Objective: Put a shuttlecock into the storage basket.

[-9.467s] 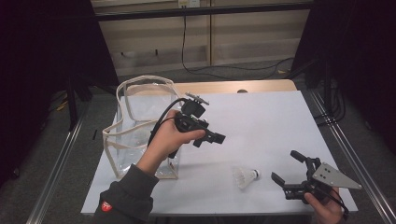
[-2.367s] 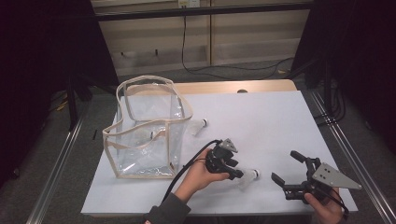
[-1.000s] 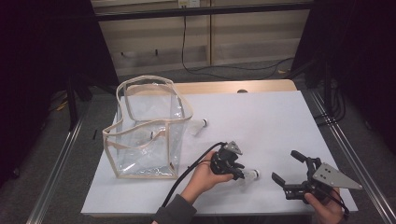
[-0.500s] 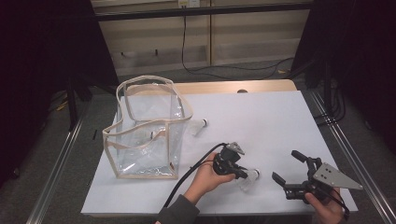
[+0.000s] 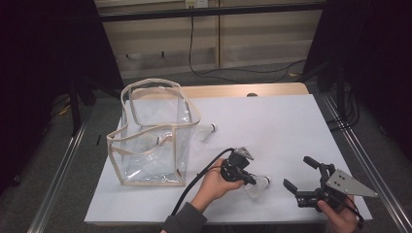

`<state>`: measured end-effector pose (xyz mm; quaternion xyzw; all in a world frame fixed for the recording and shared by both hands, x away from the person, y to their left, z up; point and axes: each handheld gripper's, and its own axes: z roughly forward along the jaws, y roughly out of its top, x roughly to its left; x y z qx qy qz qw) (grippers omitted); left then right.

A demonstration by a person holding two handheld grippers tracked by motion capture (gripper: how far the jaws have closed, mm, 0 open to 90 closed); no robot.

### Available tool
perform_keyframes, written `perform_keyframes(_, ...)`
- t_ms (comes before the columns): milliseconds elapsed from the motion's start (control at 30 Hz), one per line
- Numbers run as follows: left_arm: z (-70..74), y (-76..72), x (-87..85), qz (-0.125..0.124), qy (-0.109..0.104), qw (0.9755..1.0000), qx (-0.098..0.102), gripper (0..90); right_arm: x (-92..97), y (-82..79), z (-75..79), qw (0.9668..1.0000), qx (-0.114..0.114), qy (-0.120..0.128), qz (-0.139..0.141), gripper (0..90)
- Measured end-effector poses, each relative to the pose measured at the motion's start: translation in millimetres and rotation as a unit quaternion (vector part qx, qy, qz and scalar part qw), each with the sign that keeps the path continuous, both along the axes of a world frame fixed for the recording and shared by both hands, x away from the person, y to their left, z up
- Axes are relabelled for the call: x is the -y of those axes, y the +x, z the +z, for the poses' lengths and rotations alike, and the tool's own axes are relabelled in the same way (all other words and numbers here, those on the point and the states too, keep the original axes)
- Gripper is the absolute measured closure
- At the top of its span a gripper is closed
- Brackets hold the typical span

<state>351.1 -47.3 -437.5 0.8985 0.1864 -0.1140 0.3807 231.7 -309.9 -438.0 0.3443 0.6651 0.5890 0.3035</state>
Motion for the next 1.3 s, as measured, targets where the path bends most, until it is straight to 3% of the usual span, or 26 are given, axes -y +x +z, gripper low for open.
perform_keyframes(267, 5.4, 2.0, -3.3, 0.002, -0.001, 0.9999, -0.013, 89.5, 1.3, -0.7, -0.4, 1.0000, 0.000, -0.001, -0.003, 0.4)
perform_keyframes(1300, 45.0, 9.7, -24.4, 0.002, 0.004, 0.9997, -0.025, 89.7, 1.6, 1.2, -1.7, 1.0000, -0.006, 0.002, -0.005, 0.4)
